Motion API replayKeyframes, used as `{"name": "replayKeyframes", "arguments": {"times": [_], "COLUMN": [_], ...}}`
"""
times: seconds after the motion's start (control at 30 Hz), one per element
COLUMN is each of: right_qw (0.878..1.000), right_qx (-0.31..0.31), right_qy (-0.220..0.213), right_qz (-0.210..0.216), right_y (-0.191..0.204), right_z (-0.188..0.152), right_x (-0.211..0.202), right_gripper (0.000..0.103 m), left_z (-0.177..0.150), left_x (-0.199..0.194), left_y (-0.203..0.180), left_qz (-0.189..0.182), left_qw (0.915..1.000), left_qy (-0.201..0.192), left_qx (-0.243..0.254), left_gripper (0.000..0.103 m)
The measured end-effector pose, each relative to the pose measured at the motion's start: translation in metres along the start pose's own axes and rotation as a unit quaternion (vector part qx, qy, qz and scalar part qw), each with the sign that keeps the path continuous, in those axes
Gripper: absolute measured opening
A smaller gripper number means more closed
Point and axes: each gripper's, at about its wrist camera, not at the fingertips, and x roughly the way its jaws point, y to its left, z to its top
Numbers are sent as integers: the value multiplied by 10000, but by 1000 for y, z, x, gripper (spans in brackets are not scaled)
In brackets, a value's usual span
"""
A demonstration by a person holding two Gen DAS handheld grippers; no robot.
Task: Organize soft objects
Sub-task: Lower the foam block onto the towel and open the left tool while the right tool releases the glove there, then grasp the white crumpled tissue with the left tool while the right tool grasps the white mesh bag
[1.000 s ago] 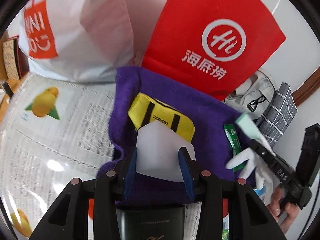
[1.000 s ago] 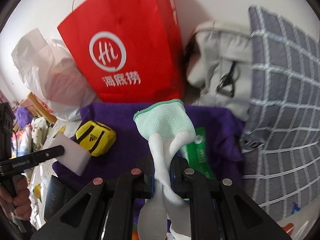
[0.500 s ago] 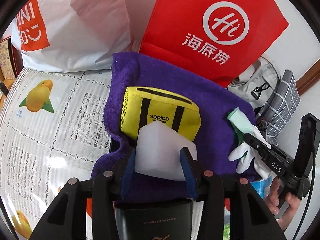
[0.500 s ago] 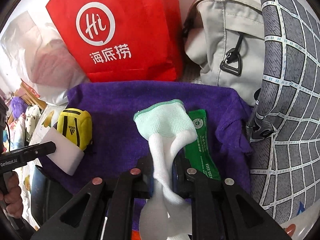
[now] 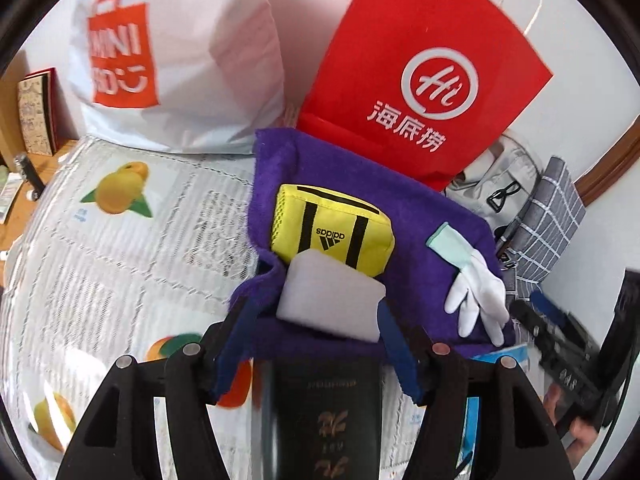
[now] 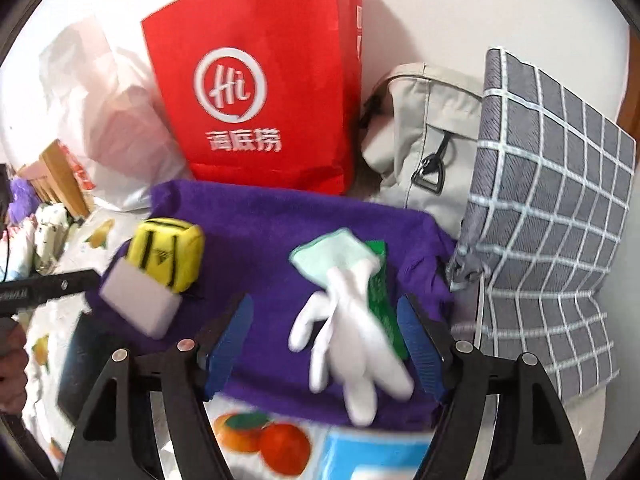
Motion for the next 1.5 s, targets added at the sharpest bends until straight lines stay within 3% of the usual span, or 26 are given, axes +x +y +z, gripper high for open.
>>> {"name": "replayKeyframes", "arguments": {"times": [0.23,0.4,0.53,0.6,0.67,0.97,1.2,1.33,1.43,1.5], "right_qw": [9995,9992,9983,9977,9971,9935,9929,9916,9913,9917], "right_qx": [89,108,198,203,194,130,25,-165,-431,-590], "right_qy": [71,177,267,349,416,621,630,652,603,611], "right_qz": [279,352,474,541,606,946,1012,1108,1088,966], "right_y": [17,30,37,42,47,68,81,95,107,113], "right_z": [-47,-88,-117,-133,-145,-190,-216,-225,-231,-236], "right_x": [-44,-76,-93,-99,-104,-115,-109,-103,-97,-89], "right_gripper": [74,47,44,35,32,33,52,57,69,69], "left_z": [-31,-62,-89,-101,-114,-171,-203,-216,-223,-227], "left_x": [-34,-57,-68,-71,-72,-71,-69,-72,-72,-72], "left_y": [2,10,15,17,18,27,28,28,27,26], "left_qz": [146,54,32,28,6,-45,35,40,93,99], "left_qw": [9997,9997,9997,9997,9998,9995,9988,9984,9981,9978], "left_qy": [-98,-148,-136,-106,-46,250,401,438,477,510], "left_qx": [188,179,194,211,205,192,279,344,381,403], "left_gripper": [62,62,62,62,62,62,62,62,62,62]}}
